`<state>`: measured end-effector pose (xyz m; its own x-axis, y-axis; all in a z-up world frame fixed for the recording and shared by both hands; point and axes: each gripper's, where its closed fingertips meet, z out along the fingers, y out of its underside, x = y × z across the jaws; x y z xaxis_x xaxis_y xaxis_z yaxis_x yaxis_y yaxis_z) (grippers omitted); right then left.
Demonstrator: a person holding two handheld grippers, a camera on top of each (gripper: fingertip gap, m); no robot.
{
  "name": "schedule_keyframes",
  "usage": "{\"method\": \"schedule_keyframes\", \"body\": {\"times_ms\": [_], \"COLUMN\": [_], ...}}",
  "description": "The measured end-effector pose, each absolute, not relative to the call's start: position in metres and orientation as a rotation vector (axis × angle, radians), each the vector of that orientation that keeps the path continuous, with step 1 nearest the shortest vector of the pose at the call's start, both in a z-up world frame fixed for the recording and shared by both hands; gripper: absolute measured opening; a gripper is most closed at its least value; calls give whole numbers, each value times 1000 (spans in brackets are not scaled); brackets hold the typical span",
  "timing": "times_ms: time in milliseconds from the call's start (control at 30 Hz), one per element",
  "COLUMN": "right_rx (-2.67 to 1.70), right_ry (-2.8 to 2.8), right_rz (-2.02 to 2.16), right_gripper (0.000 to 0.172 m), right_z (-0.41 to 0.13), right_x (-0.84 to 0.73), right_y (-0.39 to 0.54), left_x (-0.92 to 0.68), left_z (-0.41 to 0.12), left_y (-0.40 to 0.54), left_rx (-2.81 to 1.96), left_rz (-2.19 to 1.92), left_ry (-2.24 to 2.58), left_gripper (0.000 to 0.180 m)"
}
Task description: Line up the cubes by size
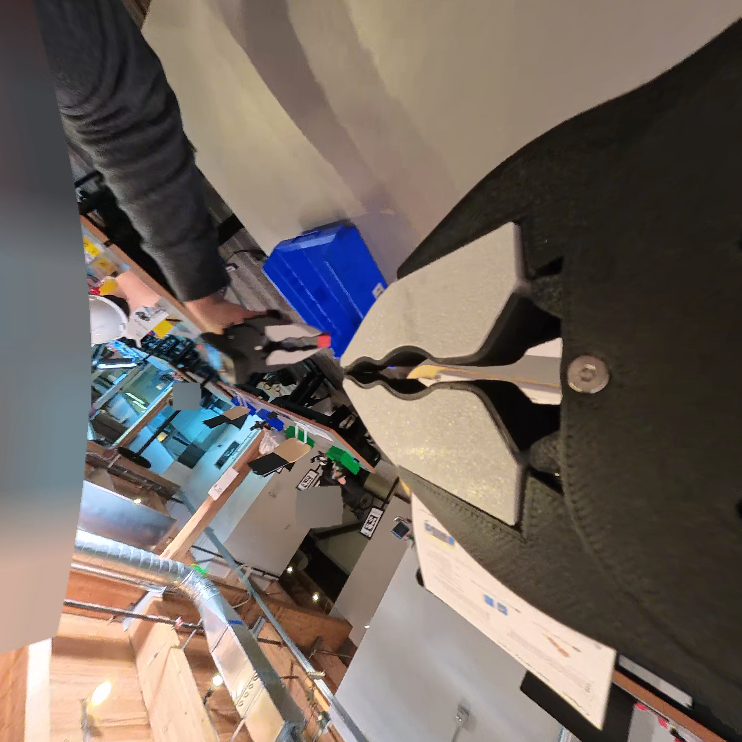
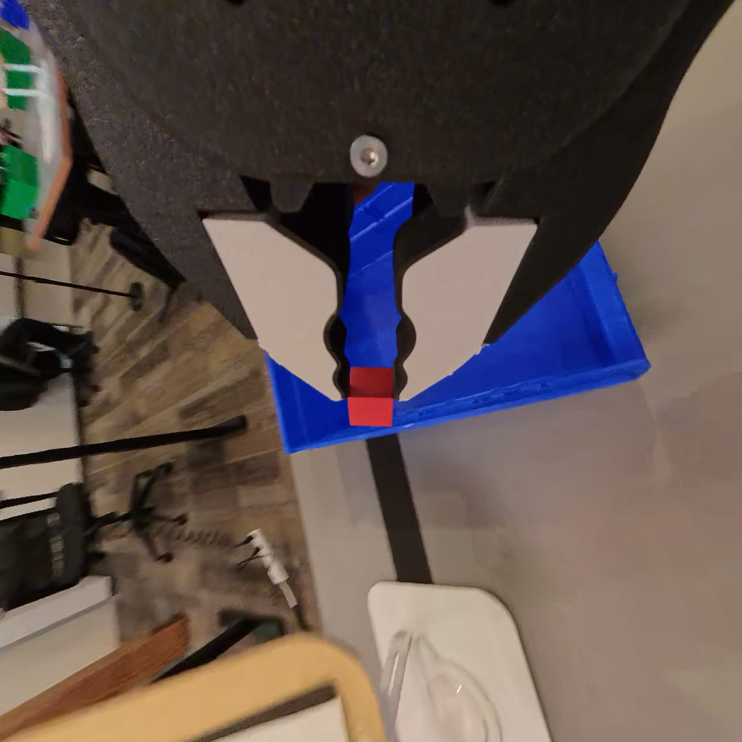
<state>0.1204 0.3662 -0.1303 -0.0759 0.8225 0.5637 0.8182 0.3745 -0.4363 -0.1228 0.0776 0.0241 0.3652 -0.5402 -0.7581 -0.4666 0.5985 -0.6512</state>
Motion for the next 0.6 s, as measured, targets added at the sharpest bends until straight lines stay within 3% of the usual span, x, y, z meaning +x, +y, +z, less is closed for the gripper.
{"method": "schedule_keyframes", "body": {"times_ms": [333,600], "right_rx": [-1661,-1710], "right_ry": [-2214,-2332], "right_rz": [50,64], "right_gripper": [20,20], "right_z": [-246,-282], "right_x": [131,126], "right_y": [393,394], "left_x": [-87,-92], "left_z": [40,41], "left_y": [66,71], "left_rx": [-870,-878], "left_rz": [-220,-248], "left_ry": [1263,1242], "left_gripper": [0,0]}}
